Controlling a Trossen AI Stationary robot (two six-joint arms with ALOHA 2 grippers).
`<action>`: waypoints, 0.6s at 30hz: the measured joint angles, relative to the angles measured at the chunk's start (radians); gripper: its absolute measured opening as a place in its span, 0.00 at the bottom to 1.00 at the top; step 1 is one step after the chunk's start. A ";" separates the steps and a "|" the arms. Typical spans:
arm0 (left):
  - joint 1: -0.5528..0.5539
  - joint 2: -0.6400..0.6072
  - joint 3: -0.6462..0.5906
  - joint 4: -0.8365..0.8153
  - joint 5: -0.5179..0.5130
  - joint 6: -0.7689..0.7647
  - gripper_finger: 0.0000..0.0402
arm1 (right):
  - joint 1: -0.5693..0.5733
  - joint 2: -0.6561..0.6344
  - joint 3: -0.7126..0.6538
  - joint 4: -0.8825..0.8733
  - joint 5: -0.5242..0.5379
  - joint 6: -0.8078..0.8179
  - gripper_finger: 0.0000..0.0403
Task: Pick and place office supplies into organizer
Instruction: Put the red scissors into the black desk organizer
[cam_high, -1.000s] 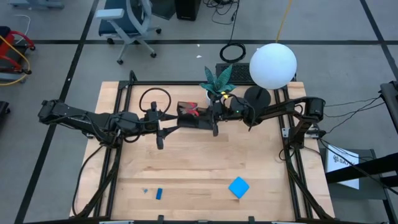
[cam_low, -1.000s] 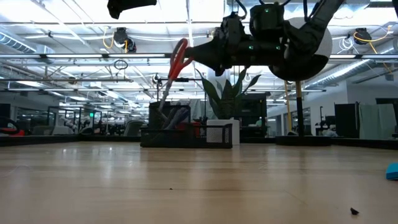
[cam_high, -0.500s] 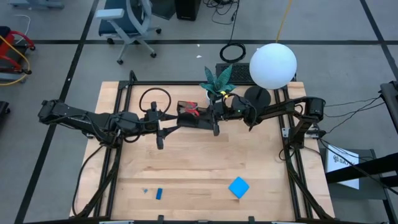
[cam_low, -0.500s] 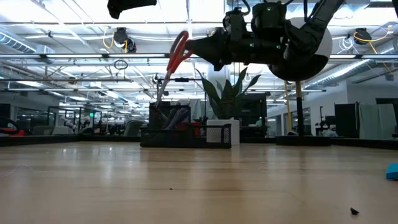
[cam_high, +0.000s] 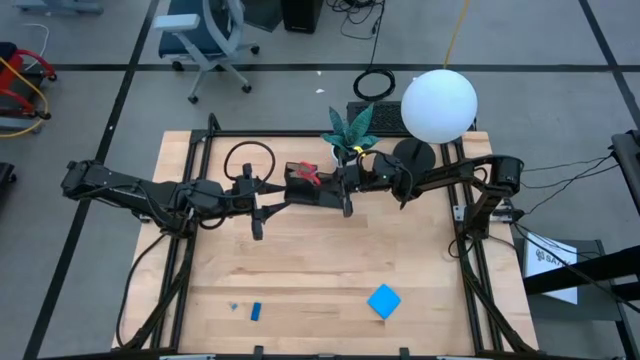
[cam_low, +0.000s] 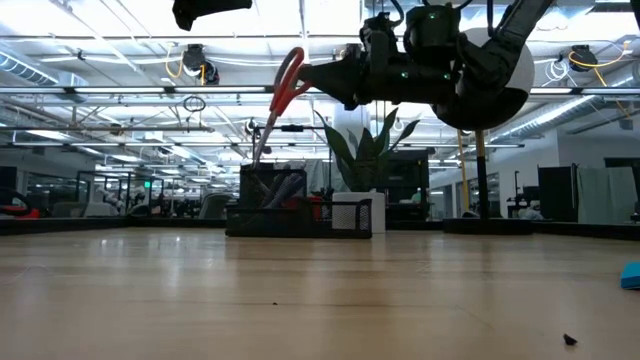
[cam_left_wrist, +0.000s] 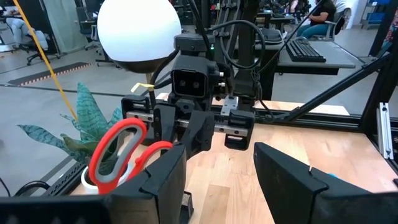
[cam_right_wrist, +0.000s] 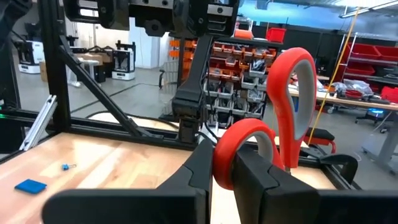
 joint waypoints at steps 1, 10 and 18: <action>0.000 0.000 0.000 0.000 0.000 0.000 0.49 | 0.000 0.000 0.000 -0.003 0.000 -0.001 0.07; 0.000 0.000 0.000 0.000 0.000 0.000 0.49 | -0.017 0.000 0.000 -0.070 0.002 0.029 0.07; 0.000 0.000 0.000 0.000 0.000 -0.001 0.49 | -0.020 0.000 0.000 -0.091 0.002 0.013 0.07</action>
